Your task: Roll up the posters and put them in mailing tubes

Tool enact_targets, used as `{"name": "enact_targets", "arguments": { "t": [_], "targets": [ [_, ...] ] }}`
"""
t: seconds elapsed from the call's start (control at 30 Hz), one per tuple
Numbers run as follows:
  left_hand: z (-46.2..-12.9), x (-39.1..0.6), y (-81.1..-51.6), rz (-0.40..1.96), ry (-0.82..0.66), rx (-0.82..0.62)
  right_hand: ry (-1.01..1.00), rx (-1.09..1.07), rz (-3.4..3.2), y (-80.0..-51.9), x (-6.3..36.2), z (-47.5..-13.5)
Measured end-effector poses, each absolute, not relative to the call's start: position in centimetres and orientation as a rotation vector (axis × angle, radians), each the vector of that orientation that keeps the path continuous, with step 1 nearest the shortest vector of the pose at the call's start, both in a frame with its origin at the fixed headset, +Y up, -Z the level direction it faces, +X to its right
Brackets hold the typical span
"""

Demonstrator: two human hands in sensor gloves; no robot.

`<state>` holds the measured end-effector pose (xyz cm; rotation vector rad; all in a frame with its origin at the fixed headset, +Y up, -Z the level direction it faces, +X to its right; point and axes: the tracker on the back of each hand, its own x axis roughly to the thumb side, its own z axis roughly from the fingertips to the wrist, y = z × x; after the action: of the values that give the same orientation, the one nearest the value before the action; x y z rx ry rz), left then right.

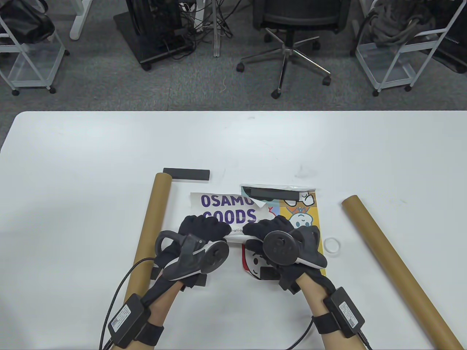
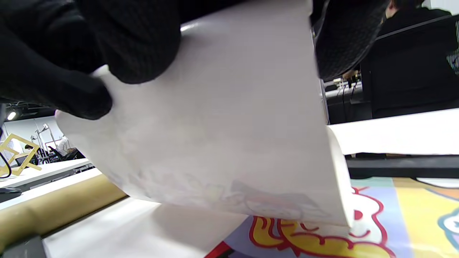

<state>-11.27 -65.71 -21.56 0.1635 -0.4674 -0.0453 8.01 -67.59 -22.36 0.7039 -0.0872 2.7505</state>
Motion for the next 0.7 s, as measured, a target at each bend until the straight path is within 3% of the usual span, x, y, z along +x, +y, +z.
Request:
{"name": "enact_targets", "arguments": {
  "t": [0.37, 0.7],
  "targets": [
    [-21.6, -11.3, -65.9, -0.022, -0.481, 0.17, -0.175, 0.676, 2.793, -67.2, 7.9, -22.1],
    [-21.8, -11.4, -65.4, -0.122, -0.516, 0.176, -0.049, 0.776, 2.788, -66.5, 7.2, -21.9]
  ]
}}
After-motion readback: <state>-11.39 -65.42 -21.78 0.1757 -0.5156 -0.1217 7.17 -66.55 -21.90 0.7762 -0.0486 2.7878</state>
